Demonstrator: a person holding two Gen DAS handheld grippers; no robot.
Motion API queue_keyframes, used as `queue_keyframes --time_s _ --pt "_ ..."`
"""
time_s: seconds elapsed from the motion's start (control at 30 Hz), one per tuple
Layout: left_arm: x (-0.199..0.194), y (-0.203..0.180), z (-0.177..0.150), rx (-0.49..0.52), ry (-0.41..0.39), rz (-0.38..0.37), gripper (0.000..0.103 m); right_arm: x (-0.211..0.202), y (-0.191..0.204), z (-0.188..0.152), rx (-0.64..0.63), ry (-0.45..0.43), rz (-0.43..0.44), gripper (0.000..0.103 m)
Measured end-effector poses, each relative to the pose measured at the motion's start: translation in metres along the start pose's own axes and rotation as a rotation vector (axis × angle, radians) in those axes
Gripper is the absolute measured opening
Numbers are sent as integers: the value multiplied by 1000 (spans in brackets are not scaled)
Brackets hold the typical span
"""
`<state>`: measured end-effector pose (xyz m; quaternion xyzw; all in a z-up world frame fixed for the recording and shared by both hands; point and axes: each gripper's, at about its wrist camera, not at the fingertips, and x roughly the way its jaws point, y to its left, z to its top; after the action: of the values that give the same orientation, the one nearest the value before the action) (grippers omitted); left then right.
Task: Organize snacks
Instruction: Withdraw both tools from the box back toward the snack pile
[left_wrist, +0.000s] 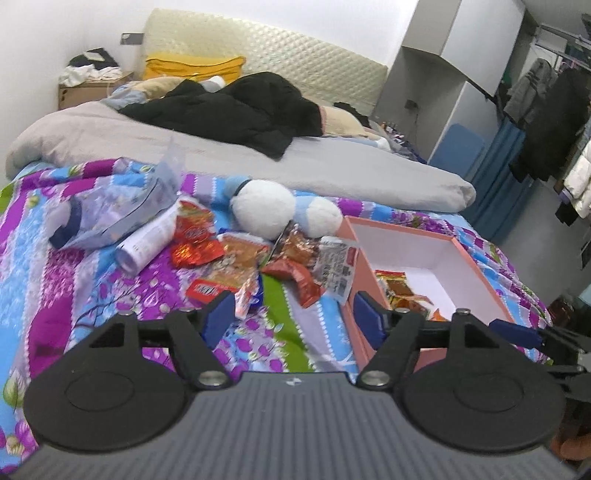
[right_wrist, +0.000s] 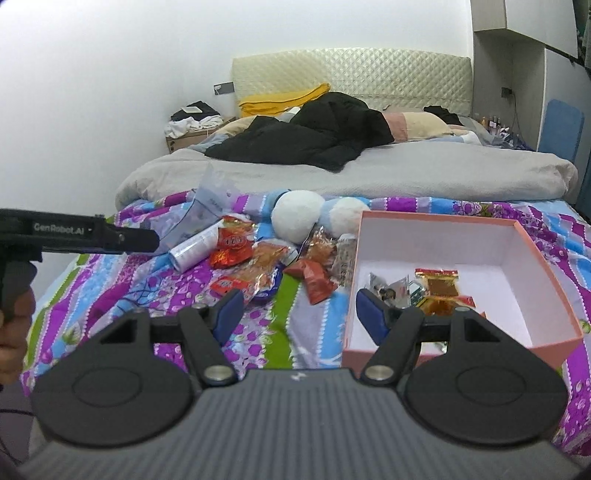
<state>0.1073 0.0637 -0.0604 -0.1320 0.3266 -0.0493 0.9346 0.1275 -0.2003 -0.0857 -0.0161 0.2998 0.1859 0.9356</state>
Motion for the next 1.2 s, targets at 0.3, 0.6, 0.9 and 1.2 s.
queue_keyframes --time_s 0.3,0.6,0.9,1.2 --pt "1 22 -31 -60 35 31 77 2 25 -25 7 30 -10 69" --pt "30 38 -32 -61 66 45 85 25 33 -23 -20 68 -7 59" --pt "91 58 -24 -3 107 57 85 74 38 -9 -37 97 0 54" --pt "157 79 -14 71 169 61 85 142 39 19 -42 118 -20 53"
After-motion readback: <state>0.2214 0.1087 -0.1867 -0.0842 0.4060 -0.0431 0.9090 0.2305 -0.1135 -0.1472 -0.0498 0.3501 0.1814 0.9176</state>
